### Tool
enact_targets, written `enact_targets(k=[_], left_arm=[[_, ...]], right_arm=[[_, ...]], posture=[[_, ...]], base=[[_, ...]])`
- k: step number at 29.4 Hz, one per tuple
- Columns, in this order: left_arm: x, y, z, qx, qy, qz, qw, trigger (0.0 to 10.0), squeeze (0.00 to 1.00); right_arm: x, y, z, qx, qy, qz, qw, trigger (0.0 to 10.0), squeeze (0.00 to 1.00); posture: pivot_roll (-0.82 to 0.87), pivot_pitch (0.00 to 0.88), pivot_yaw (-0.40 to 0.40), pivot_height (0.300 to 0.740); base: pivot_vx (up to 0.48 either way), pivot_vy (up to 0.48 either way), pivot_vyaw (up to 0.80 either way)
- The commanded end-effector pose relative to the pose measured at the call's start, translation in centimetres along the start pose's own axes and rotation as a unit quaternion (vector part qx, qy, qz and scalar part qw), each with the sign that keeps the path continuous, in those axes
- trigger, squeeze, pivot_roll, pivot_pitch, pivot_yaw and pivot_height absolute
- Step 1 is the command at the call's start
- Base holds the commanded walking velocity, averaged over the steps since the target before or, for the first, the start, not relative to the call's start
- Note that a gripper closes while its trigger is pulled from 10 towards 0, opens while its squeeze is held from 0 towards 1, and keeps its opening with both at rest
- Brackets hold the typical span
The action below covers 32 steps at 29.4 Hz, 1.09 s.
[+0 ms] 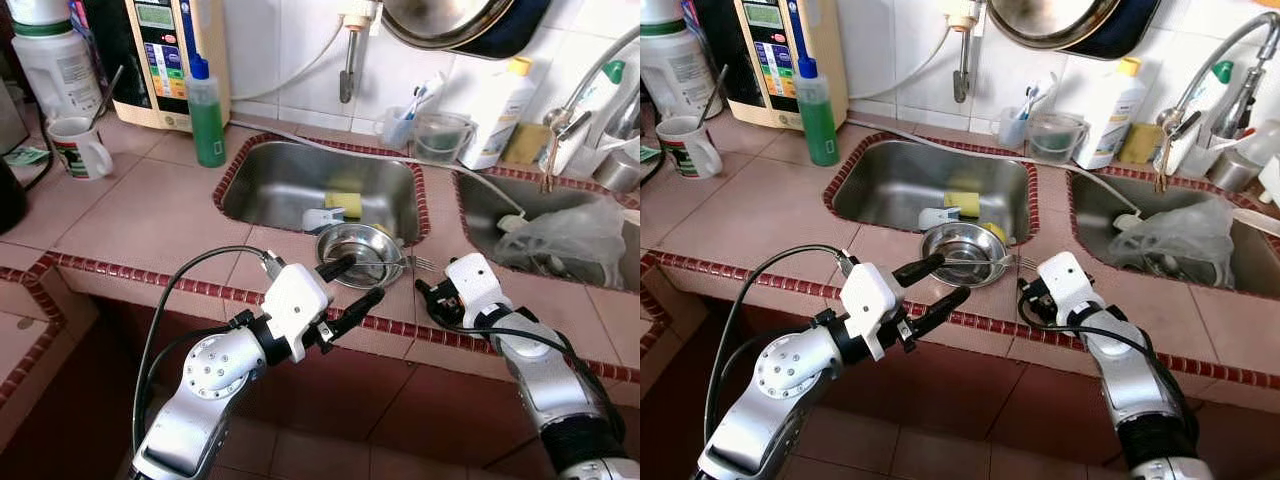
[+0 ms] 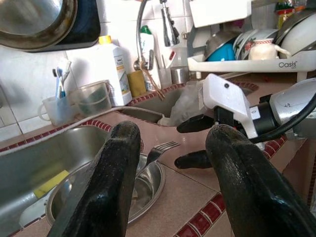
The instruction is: Kitchen organization
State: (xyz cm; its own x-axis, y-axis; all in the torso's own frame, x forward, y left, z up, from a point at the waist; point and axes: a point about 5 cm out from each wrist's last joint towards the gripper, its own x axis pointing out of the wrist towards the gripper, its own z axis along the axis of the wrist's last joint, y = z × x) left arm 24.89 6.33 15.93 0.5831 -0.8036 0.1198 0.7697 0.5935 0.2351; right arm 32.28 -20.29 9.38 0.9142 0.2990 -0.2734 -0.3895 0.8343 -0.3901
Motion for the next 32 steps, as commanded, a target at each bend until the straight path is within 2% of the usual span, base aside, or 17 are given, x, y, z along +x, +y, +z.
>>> enact_targets(k=[1,22,28,32], left_arm=[[0.3,-0.2,0.7,0.007,-0.009,-0.005,1.000,10.0,0.00],[0.0,0.4,1.0,0.003,-0.012,0.026,1.000,10.0,0.00],[0.0,0.6,1.1,0.002,-0.013,0.033,0.999,10.0,0.00],[-0.1,0.7,1.2,0.002,-0.014,0.037,0.999,10.0,0.00]], right_arm=[[0.1,-0.7,0.1,-0.007,0.012,0.002,1.000,10.0,0.00],[0.9,-2.8,0.4,-0.030,0.048,0.018,0.998,10.0,0.00],[1.0,-3.1,0.1,-0.029,0.058,0.025,0.998,10.0,0.00],[1.1,-3.1,0.0,-0.046,0.066,0.039,0.996,10.0,0.00]], posture=[[0.09,0.000,-0.101,0.740],[0.11,0.008,-0.126,0.740],[0.12,0.010,-0.128,0.740],[0.12,0.012,-0.129,0.740]], base=[[0.000,0.000,0.00],[0.000,0.000,0.00],[0.000,0.000,0.00],[0.000,0.000,0.00]])
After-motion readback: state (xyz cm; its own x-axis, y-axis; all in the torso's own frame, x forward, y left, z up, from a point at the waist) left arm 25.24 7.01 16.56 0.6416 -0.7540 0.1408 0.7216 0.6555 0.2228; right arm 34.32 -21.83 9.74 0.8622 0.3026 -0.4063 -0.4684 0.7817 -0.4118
